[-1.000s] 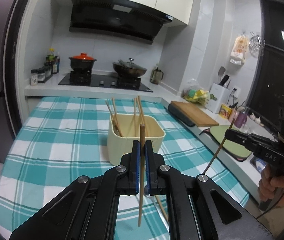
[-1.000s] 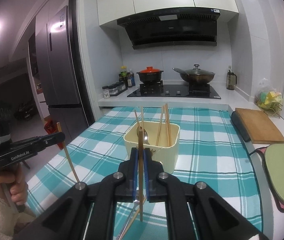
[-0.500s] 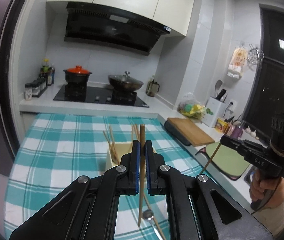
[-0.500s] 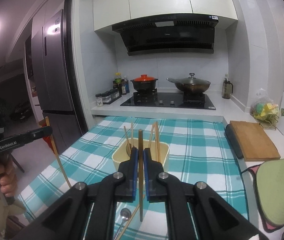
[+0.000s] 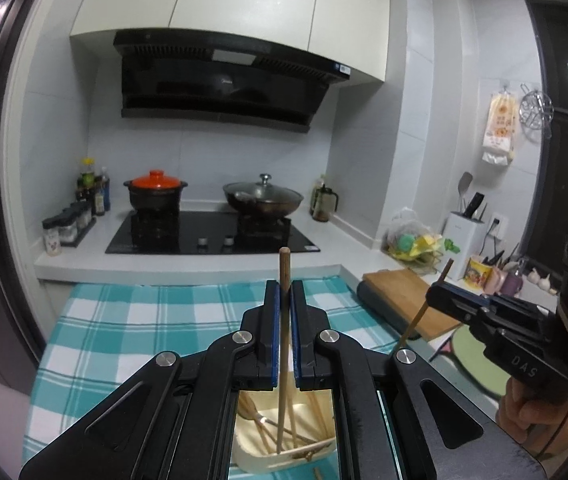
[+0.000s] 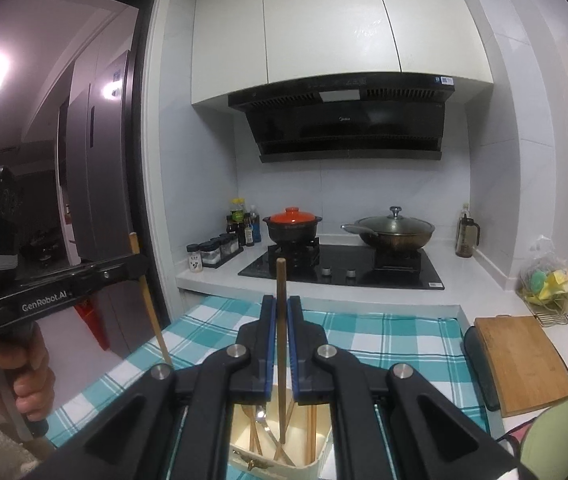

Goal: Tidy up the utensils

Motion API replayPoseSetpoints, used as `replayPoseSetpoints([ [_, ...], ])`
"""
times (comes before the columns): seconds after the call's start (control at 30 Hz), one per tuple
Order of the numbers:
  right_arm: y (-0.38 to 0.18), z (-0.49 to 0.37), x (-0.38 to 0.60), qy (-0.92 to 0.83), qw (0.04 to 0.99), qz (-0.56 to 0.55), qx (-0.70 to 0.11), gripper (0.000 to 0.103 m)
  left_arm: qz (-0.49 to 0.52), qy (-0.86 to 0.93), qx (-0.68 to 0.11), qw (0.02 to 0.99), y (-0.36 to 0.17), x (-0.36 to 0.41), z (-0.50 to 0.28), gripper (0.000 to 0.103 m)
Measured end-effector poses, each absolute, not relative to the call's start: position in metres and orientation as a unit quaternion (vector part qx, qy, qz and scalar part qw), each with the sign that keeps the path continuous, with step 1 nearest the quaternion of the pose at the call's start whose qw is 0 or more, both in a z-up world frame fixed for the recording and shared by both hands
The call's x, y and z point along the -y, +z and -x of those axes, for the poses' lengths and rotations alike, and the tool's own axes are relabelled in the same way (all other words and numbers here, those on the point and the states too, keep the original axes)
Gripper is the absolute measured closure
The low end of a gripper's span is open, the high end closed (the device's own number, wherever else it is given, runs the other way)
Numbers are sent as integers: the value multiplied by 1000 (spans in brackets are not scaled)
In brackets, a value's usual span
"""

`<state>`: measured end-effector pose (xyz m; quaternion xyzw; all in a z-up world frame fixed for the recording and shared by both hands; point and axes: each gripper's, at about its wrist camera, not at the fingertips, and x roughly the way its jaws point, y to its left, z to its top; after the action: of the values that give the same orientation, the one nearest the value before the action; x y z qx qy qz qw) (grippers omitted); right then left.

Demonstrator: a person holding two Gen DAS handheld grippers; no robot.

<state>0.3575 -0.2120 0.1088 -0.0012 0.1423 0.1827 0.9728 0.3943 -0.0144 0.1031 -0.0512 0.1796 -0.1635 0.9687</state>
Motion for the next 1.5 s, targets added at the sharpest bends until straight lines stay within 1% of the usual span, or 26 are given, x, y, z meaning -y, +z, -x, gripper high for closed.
replayPoseSetpoints([
  [0.2, 59, -416, 205, 194, 954, 1, -229, 97, 47, -163, -243, 955, 56, 30, -447, 100],
  [0.37, 21, -451, 199, 199, 936, 9, -291, 97, 55, -155, -286, 944, 19, 35, -476, 100],
  [0.43, 10, -462, 196, 203, 930, 10, -307, 97, 58, -154, -306, 938, 8, 37, -486, 99],
  [0.47, 4, -467, 194, 202, 927, 9, -315, 96, 59, -148, -319, 934, 3, 38, -489, 96],
  [0.5, 0, -472, 193, 202, 925, 6, -322, 96, 62, -145, -333, 930, 0, 38, -493, 79],
  [0.53, -3, -477, 192, 203, 922, 0, -329, 93, 64, -144, -346, 925, -3, 37, -494, 65],
  [0.57, -5, -481, 192, 204, 920, -6, -336, 80, 66, -142, -351, 923, -4, 34, -491, 41],
  [0.6, -4, -482, 193, 200, 920, -10, -337, 70, 65, -139, -348, 925, -2, 31, -484, 32],
  [0.63, 0, -480, 195, 193, 924, -17, -330, 57, 57, -136, -344, 927, 0, 27, -475, 30],
  [0.67, 6, -473, 199, 186, 930, -25, -316, 53, 45, -134, -345, 928, 2, 24, -467, 27],
  [0.8, 33, -438, 213, 177, 941, -20, -288, 53, -5, -125, -359, 925, 7, 7, -423, 13],
  [0.87, 41, -412, 220, 174, 943, -4, -282, 47, -26, -128, -369, 920, 4, -2, -395, 9],
  [0.9, 42, -399, 223, 173, 944, 5, -282, 46, -36, -131, -377, 916, 1, -6, -381, 8],
  [1.0, 37, -356, 233, 171, 942, 40, -286, 46, -63, -138, -398, 905, -16, -13, -336, 7],
  [1.1, 22, -311, 243, 159, 939, 78, -295, 46, -65, -137, -421, 894, -41, -15, -294, 7],
  [1.23, -7, -256, 252, 138, 934, 114, -310, 46, -32, -132, -436, 890, -72, -11, -249, 7],
  [1.3, -17, -234, 255, 126, 936, 113, -310, 46, -3, -129, -436, 891, -84, -8, -233, 7],
  [1.4, -33, -204, 257, 121, 938, 85, -313, 46, 39, -119, -433, 893, -103, -1, -213, 6],
  [1.5, -56, -180, 256, 111, 941, 47, -315, 46, 55, -99, -437, 893, -128, 7, -198, 6],
])
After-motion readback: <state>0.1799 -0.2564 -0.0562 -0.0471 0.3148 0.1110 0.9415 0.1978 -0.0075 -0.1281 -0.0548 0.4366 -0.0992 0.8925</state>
